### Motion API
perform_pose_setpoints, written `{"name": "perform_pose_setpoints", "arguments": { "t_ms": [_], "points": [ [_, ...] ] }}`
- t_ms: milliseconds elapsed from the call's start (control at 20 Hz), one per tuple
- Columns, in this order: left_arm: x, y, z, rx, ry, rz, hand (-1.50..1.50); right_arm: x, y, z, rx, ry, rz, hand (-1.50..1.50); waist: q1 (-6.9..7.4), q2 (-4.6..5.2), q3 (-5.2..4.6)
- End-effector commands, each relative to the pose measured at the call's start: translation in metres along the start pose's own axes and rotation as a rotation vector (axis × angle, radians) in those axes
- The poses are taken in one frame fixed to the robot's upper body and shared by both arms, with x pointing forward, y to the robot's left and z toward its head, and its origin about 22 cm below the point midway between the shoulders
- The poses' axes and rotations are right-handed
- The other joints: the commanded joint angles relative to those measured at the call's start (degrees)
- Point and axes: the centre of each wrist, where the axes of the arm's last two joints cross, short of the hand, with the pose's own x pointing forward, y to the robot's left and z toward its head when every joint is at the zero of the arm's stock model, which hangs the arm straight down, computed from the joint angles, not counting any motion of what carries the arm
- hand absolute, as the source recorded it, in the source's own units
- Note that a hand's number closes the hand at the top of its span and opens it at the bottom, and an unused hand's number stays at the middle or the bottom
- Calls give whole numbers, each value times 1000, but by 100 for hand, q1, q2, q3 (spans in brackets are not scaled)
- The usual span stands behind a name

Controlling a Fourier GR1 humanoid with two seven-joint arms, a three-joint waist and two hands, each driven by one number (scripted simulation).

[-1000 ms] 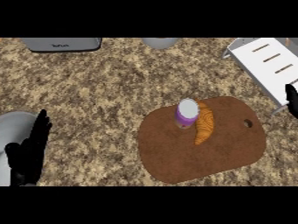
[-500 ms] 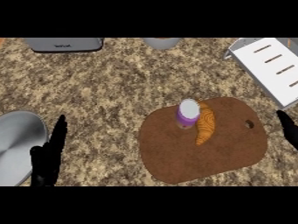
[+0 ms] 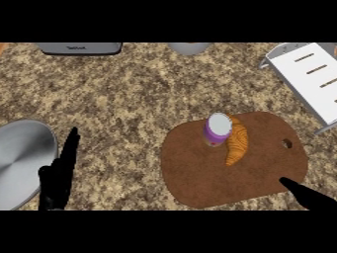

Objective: Pick the croissant from the cutting board and place it in the tiered basket

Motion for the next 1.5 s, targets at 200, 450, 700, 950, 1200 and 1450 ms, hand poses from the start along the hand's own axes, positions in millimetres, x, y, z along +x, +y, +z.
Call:
{"name": "perform_pose_setpoints", "arguments": {
  "t_ms": [200,450,700,950,1200,1450],
  "points": [
    [-7,-11,-5,-24,34,-1,0,24,-4,9,21,161,401,-150,115,50,-27],
    [-9,-17,-5,-53,31,-2,0,60,21,9,-23,209,468,-150,273,51,-3],
    [-5,-14,-9,-63,35,-5,0,81,63,11,-35,222,538,-150,309,44,13],
    [-16,-10,-4,-51,50,-15,0,81,93,10,8,283,698,-150,242,27,16],
    [-13,-6,2,-55,37,-6,0,86,119,9,77,376,762,-150,211,-7,27],
    [-13,0,-2,-51,49,0,0,110,141,9,103,362,732,-150,160,-7,39]
  ]
}}
